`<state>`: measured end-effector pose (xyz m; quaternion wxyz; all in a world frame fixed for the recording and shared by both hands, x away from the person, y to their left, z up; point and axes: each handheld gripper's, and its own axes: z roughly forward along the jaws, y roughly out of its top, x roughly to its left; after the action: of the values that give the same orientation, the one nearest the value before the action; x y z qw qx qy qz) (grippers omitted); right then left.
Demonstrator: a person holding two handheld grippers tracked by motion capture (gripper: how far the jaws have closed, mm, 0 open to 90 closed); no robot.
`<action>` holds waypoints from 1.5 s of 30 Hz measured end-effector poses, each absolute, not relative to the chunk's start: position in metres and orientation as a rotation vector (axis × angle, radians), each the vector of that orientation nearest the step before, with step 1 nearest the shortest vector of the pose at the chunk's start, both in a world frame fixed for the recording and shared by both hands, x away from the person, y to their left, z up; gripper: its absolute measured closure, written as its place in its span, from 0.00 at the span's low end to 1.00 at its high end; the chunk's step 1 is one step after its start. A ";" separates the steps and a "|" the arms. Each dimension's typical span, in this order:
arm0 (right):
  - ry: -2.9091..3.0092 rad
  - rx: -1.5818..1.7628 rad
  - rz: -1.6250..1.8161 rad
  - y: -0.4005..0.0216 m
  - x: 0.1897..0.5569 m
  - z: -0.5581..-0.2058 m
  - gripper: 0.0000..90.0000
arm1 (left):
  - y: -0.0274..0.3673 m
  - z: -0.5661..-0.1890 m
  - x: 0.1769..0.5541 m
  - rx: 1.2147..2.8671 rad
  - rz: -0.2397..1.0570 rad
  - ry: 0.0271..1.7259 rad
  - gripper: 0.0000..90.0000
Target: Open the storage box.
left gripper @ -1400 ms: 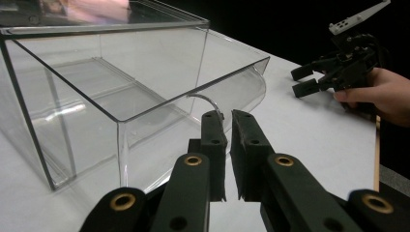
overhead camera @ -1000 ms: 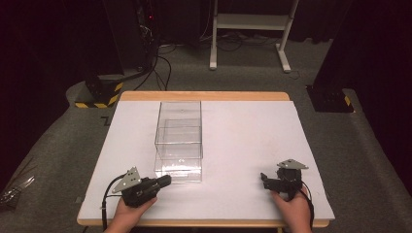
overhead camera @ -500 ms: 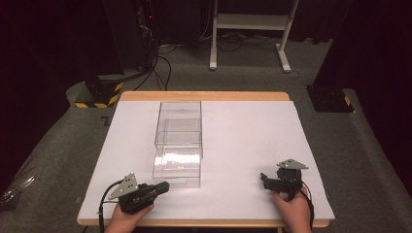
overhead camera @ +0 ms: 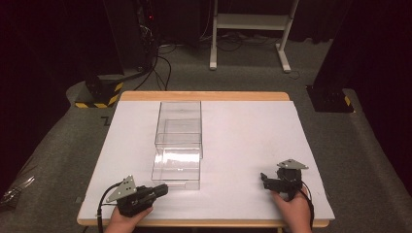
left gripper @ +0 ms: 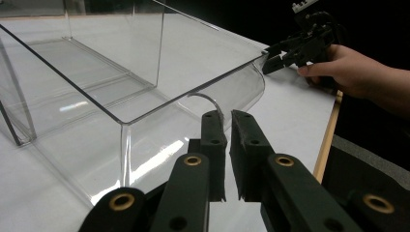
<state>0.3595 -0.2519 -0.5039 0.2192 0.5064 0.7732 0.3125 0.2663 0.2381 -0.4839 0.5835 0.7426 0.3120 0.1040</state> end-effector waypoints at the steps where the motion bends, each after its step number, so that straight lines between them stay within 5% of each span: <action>1: 2.140 1.401 0.865 -0.252 0.360 -0.504 0.13 | 0.238 -0.484 0.266 1.733 0.248 0.726 0.90; 7: 2.140 1.401 0.865 -0.252 0.360 -0.504 0.13 | 0.241 -0.479 0.259 1.741 0.291 0.716 0.80; 23: 2.140 1.401 0.865 -0.252 0.360 -0.504 0.13 | 0.264 -0.458 0.263 1.623 0.382 0.732 0.80; 45: 2.140 1.402 0.865 -0.252 0.360 -0.504 0.13 | 0.335 -0.478 0.283 1.599 0.654 1.075 0.69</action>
<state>0.3596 -0.2518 -0.5039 0.2190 0.5065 0.7732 0.3125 0.2831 0.3353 -0.4783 0.5255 0.6687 0.4494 0.2734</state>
